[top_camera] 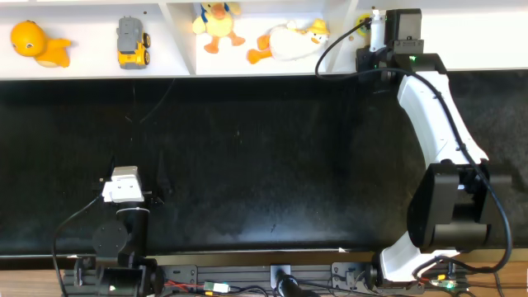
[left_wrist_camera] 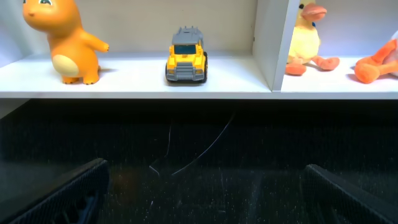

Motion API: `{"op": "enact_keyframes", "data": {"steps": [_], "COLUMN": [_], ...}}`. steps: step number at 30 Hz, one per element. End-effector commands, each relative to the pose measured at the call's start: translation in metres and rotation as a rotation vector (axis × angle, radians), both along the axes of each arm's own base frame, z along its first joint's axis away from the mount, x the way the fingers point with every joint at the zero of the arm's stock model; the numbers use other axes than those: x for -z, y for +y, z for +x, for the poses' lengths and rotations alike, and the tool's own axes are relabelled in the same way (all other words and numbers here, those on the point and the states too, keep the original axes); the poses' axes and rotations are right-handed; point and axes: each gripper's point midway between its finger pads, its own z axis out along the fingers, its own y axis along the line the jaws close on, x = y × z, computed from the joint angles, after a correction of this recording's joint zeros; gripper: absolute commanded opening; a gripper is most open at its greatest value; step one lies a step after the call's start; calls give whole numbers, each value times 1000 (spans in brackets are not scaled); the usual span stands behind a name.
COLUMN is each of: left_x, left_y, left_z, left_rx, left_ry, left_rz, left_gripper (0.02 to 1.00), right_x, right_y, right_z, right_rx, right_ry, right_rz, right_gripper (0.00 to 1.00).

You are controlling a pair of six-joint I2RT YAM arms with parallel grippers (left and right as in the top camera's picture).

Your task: Store Toys

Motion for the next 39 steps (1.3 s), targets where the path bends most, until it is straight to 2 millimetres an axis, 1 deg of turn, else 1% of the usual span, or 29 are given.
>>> {"op": "enact_keyframes", "data": {"steps": [1,4,11,18,20,25,26,28,29,33,34,39], "left_x": [-1,-1,-1,-1,-1,-1,-1,-1,-1,-1,-1,-1], "left_y": [0,0,0,0,0,0,0,0,0,0,0,0], "left_z": [0,0,0,0,0,0,0,0,0,0,0,0], "left_rx": [3,3,3,3,3,3,3,3,3,3,3,3], "left_ry": [-5,-6,-6,-5,-6,-5,-5,-5,-5,-5,-6,-6], "left_rz": [19,19,19,19,19,19,19,19,19,19,19,19], "left_gripper": [998,996,998,998,998,998,998,998,998,998,998,998], "right_x": [-8,-7,3,8,8,8,9,10,11,10,8,-6], "right_y": [2,2,2,2,2,2,2,2,2,3,3,3], "right_z": [11,11,8,7,7,6,5,3,2,-2,-8,-23], "right_rx": [-5,4,15,19,22,22,22,23,23,28,28,28], "right_ry": [-30,-27,5,21,21,25,29,40,42,57,71,90], "right_rz": [22,28,50,53,55,55,55,55,55,67,66,65], "right_gripper": [86,88,88,115,150,281,316,441,478,498,500,507]}}
